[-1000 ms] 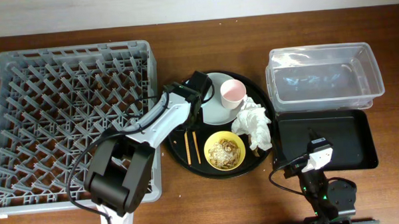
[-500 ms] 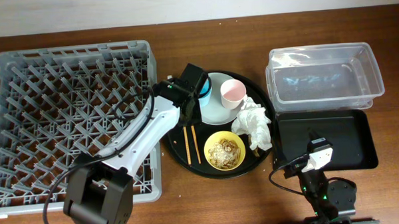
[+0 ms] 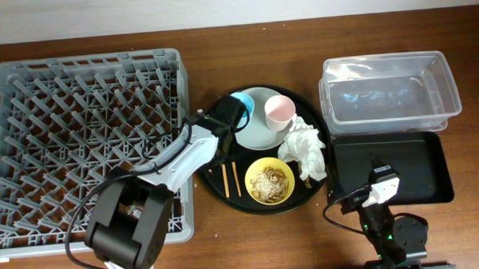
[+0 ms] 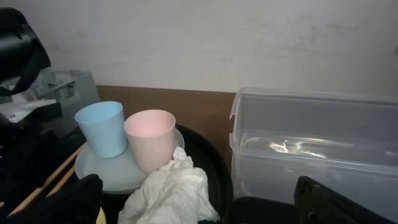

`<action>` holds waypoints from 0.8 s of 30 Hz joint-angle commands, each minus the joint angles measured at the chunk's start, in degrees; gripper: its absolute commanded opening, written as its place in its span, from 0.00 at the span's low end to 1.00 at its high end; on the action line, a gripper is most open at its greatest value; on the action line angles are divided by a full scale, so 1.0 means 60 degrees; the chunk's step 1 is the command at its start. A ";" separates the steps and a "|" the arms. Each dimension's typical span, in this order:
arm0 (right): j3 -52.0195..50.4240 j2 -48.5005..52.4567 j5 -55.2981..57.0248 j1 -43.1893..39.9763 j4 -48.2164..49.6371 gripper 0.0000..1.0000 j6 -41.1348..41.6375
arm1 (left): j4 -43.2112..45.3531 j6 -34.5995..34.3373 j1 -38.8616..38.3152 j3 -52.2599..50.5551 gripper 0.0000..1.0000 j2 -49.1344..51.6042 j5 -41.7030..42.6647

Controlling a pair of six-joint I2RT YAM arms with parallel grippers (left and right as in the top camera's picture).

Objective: Sort waste into correct bins and load items into the dishwasher rack
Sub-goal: 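Lower the left gripper and close it on one wooden chopstick, then carry the chopstick with the left gripper into the dish rack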

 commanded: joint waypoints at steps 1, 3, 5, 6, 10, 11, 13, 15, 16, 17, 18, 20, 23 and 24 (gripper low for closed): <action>-0.0051 -0.0055 0.0076 -0.0051 -0.0062 0.98 0.0076 | 0.0444 -0.0193 0.0069 -0.0229 0.34 0.0382 0.0131; -0.0051 -0.0055 0.0080 -0.0051 -0.0062 0.98 0.0076 | 0.0619 -0.0189 0.0066 -0.0317 0.34 0.0459 0.0131; -0.0051 -0.0055 0.0076 -0.0051 -0.0062 0.98 0.0073 | 0.0754 -0.0193 0.0066 -0.0415 0.34 0.0463 0.0127; -0.0051 -0.0055 0.0076 -0.0051 -0.0062 0.98 0.0073 | 0.0783 -0.0193 0.0066 -0.0430 0.34 0.0463 0.0127; -0.0051 -0.0055 0.0076 -0.0051 -0.0062 0.98 0.0076 | 0.0790 -0.0193 0.0069 -0.0426 0.05 0.0463 0.0127; -0.0051 -0.0055 0.0076 -0.0051 -0.0062 0.98 0.0073 | 0.0812 -0.0193 0.0080 -0.0419 0.03 0.0452 0.0127; -0.0051 -0.0055 0.0080 -0.0051 -0.0062 0.98 0.0076 | 0.0809 -0.0189 0.0087 -0.0324 0.01 0.0408 0.0124; -0.0051 -0.0055 0.0076 -0.0051 -0.0062 0.98 0.0076 | 0.0765 -0.0127 0.0087 -0.0131 0.01 0.0189 0.0124; -0.0051 -0.0055 0.0076 -0.0051 -0.0062 0.98 0.0076 | 0.0761 0.0178 0.0095 -0.0033 0.01 0.0015 0.0124; -0.0051 -0.0055 0.0076 -0.0051 -0.0062 0.98 0.0076 | 0.0761 0.0557 0.0095 0.0076 0.01 -0.0211 0.0109; -0.0051 -0.0055 0.0076 -0.0051 -0.0062 0.98 0.0076 | 0.0732 0.0900 0.0095 0.0197 0.01 -0.0484 0.0095; -0.0051 -0.0055 0.0076 -0.0051 -0.0062 0.98 0.0076 | 0.0444 0.1271 0.0095 0.0474 0.01 -0.1173 -0.0066; -0.0051 -0.0055 0.0076 -0.0051 -0.0062 0.98 0.0076 | 0.0211 0.2623 0.0182 0.0776 0.02 -0.2361 -0.0317; -0.0051 -0.0055 0.0076 -0.0051 -0.0062 0.98 0.0076 | 0.0189 0.2994 0.0240 0.0801 0.04 -0.2652 -0.0350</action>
